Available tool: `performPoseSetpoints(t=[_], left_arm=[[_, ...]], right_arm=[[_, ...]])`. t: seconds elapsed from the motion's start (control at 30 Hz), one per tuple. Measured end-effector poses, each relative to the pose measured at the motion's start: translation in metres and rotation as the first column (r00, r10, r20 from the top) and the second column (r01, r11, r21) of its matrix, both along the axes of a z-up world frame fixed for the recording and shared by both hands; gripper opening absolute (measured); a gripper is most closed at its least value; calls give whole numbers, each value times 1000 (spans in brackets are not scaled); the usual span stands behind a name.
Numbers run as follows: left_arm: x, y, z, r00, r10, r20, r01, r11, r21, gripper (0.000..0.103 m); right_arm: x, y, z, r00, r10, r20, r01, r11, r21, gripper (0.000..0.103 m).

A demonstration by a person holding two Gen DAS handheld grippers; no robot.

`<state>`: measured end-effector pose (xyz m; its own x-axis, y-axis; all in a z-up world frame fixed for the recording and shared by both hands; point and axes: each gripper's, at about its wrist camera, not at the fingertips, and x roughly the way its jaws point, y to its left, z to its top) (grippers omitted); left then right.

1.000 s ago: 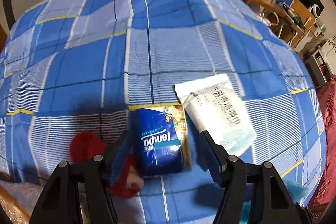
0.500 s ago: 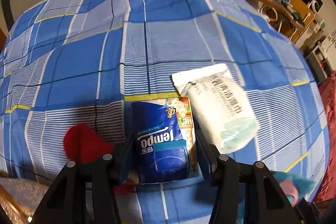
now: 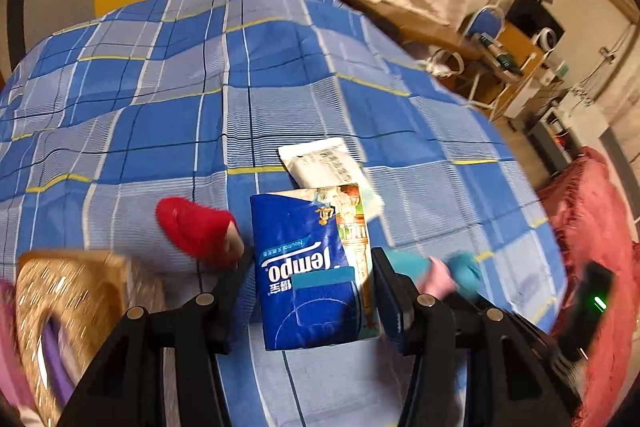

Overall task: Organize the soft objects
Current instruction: 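Carry the Tempo pack into the gold tray, open left gripper while right holds plush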

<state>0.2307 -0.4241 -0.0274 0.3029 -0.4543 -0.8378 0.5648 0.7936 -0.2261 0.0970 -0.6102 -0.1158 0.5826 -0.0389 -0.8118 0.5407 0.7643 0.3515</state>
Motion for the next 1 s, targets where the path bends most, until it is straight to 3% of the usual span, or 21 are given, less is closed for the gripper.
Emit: performPoseSetpoints(t=[0.4,0.63,0.8,1.0], left_arm=[[-65,107,44,1000,11,19,-7,986,-168,54],[-91,207,50,988,126,84,-106,972,-211,54],[-88,289,34,954,279,104,-259,950,-173,54],[-65,378,-1,882,470,33,-463,877,-127,54]], right_arm=[[-4,9,6,1000,3,31,-2,1000,-27,37],[-8,14,14,997,3,75,-1,1000,-24,37],[-5,25,16,996,32,84,-28,999,-41,37],[-5,39,20,994,56,97,-52,997,-51,37]])
